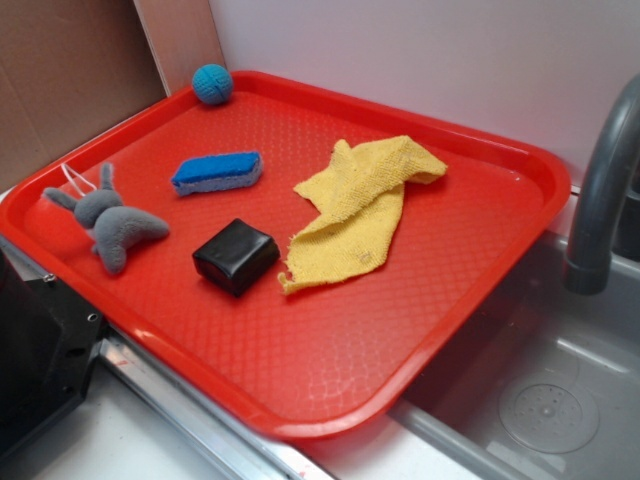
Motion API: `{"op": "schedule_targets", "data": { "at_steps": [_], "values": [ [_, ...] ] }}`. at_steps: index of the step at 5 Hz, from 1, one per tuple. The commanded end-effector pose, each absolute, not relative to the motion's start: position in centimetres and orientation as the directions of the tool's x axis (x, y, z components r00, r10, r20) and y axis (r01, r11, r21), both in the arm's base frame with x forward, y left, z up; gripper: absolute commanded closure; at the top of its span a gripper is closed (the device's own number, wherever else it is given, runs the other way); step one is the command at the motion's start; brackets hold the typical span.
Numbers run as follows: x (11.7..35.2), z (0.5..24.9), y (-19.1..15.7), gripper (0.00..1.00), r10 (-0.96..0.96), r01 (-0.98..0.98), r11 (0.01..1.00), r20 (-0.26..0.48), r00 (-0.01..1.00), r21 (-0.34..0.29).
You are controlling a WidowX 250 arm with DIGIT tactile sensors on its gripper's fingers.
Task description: Grab the black box.
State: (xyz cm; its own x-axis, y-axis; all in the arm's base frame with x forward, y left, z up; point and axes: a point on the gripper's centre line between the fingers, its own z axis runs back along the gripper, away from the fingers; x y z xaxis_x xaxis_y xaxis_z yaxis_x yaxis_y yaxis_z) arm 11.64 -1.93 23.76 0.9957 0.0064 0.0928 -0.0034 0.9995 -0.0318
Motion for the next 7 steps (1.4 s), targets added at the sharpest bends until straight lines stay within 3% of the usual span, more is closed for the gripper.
{"op": "schedule_targets", "data": {
  "at_steps": [1, 3, 5, 7],
  "values": [
    [11.6, 23.8, -1.9, 0.0, 0.006, -0.003, 0.999, 0.093, 0.996, -0.032],
    [12.3, 23.0, -2.1, 0.0, -0.373, 0.381, 0.923, 0.122, 0.92, -0.047],
    [14.0, 20.7, -3.3, 0.0, -0.745, 0.769, 0.638, 0.223, 0.629, -0.037],
    [16.0, 17.5, -4.8, 0.0, -0.886, 0.905, 0.425, 0.216, 0.411, 0.02]
  ]
}}
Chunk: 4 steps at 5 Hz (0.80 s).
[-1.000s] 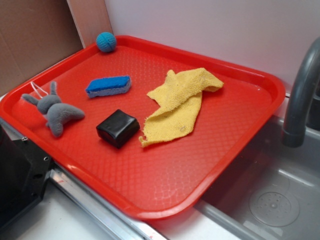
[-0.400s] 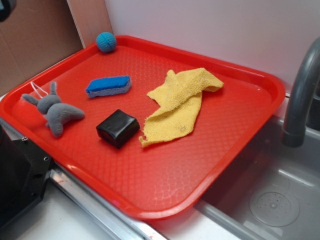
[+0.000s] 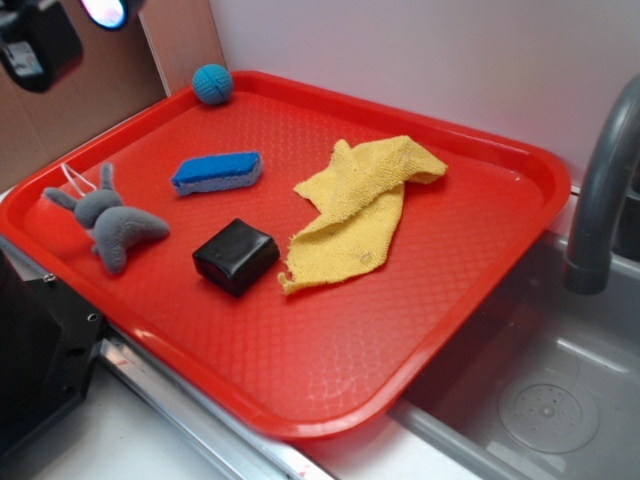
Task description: Grab the black box.
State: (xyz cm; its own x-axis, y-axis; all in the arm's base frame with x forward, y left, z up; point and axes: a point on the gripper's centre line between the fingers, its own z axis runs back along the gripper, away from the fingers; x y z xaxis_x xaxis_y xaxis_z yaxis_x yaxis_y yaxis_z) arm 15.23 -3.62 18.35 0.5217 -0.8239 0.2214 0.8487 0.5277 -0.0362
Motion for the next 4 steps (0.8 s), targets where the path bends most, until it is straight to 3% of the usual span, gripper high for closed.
{"op": "schedule_targets", "data": {
  "at_steps": [1, 2, 4],
  "values": [
    [16.5, 15.6, -5.5, 0.0, -0.934, 0.946, 0.319, 0.192, 0.302, 0.062],
    [16.7, 14.1, -5.4, 0.0, -0.954, 0.971, 0.232, 0.209, 0.215, 0.058],
    [17.8, 11.6, -5.0, 0.0, -0.971, 0.981, 0.18, 0.17, 0.166, 0.067]
  ]
}}
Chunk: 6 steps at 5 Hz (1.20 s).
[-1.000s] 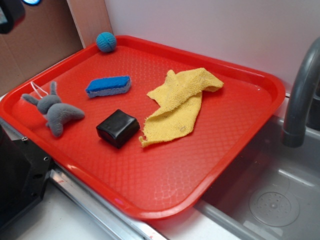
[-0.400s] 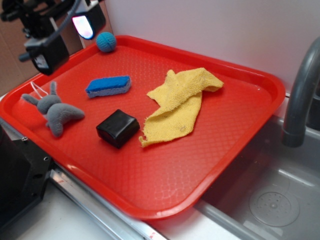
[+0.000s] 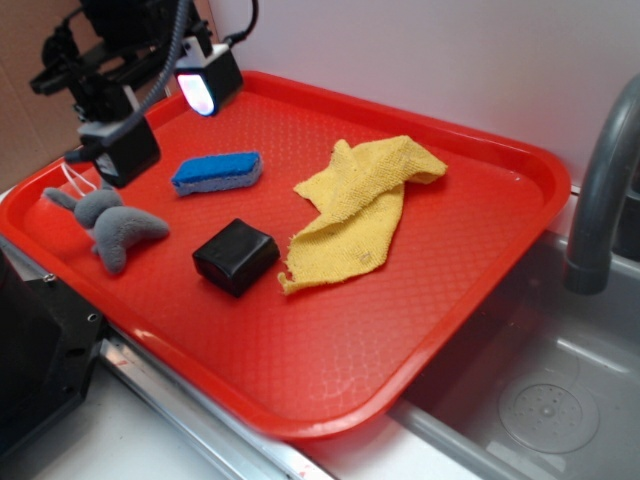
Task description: Grab the black box.
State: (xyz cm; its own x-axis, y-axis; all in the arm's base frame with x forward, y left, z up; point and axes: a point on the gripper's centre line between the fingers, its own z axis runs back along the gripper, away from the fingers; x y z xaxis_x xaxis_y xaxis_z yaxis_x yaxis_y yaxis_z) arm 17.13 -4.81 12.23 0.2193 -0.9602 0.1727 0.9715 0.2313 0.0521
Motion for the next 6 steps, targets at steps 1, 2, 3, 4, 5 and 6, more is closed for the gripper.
{"op": "schedule_targets", "data": {
  "at_steps": [1, 2, 3, 4, 5, 6],
  "values": [
    [18.0, 10.0, -5.5, 0.0, -0.977, 0.977, 0.194, 0.113, 0.183, 0.092],
    [18.3, 8.4, -5.9, 0.0, -0.983, 0.983, 0.163, 0.095, 0.155, 0.081],
    [18.0, 7.1, -6.5, 0.0, -0.989, 0.99, 0.126, 0.082, 0.12, 0.065],
    [18.2, 6.0, -6.4, 0.0, -0.991, 0.992, 0.118, 0.068, 0.114, 0.054],
    [18.2, 5.7, -6.4, 0.0, -0.989, 0.99, 0.137, 0.055, 0.135, 0.04],
    [17.8, 4.8, -6.9, 0.0, -0.993, 0.994, 0.111, 0.047, 0.11, 0.021]
  ]
}}
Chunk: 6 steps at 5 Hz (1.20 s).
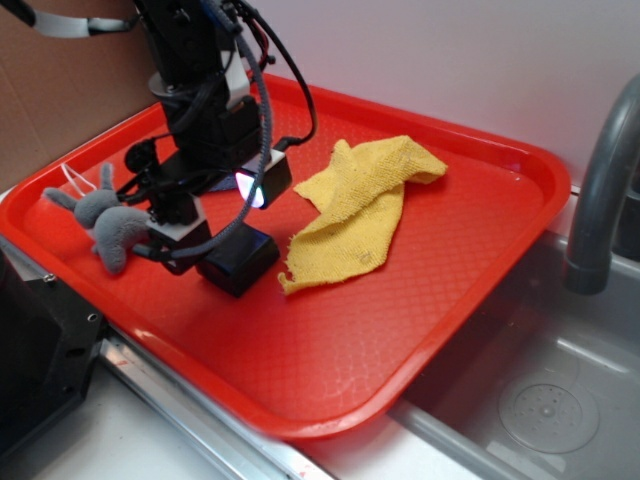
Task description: Grab the black box.
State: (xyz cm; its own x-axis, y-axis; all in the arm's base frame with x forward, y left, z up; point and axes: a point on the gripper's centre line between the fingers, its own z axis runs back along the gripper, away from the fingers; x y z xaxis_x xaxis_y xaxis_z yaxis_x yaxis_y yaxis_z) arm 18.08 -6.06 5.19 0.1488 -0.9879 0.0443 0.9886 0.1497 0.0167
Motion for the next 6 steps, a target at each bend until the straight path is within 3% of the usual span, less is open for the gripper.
{"op": "schedule_targets", "data": {
  "at_steps": [1, 4, 6],
  "values": [
    [17.7, 4.6, -6.9, 0.0, -0.992, 0.996, 0.084, 0.089, 0.085, -0.016],
    [18.1, 1.8, -7.0, 0.0, -0.994, 0.994, 0.111, -0.002, 0.112, 0.017],
    [18.1, -0.6, -7.4, 0.03, -0.994, 0.994, 0.075, -0.078, 0.082, 0.083]
  ]
}}
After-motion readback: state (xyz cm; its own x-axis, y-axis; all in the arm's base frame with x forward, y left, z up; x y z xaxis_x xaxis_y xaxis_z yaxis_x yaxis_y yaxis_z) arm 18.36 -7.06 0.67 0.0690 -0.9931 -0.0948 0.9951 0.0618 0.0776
